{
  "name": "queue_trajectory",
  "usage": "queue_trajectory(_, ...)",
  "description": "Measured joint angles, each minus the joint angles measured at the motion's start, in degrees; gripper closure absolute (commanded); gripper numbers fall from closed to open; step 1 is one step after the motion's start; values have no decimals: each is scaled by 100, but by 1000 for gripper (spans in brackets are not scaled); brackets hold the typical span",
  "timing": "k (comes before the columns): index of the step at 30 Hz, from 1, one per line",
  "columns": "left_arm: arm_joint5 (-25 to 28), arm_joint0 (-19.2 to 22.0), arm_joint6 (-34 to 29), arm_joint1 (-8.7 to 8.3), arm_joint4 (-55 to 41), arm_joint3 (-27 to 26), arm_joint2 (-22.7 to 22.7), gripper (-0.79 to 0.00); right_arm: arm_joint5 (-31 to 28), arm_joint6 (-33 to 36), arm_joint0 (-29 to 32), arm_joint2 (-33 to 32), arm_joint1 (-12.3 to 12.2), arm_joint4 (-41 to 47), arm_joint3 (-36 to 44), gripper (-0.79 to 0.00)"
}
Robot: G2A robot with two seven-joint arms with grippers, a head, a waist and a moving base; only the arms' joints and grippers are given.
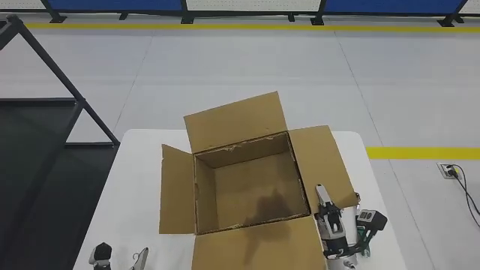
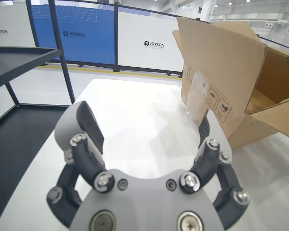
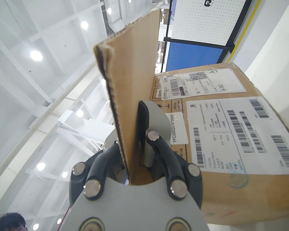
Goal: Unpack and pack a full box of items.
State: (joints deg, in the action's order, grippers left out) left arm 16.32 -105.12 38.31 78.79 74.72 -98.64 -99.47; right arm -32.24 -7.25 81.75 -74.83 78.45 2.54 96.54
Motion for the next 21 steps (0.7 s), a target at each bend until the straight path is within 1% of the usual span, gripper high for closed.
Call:
queue_trajectory(6, 3, 0, -3, 0, -3, -2, -2, -785, -5, -2, -1, 1, 0, 4, -1, 0)
queue_trajectory(8, -120, 74, -63, -5, 117, -19, -13, -785, 2, 2, 1, 2, 0, 8, 0, 0)
queue_trajectory(11, -602, 312, 69, -10, 599, 40, 32, -785, 168, 78, -3, -14, 3, 93, 22, 0)
queue_trajectory(14, -964, 591, 261, -18, 1059, 191, 121, -785, 271, 163, -37, -20, 9, 182, -12, 0)
queue_trajectory(17, -1117, 887, 419, -41, 1498, 437, 188, -785, 281, 216, -54, -24, 16, 209, -55, 0)
queue_trajectory(21, -1147, 1279, 509, -74, 1899, 848, 266, -785, 279, 253, -50, -37, 24, 230, -80, 0)
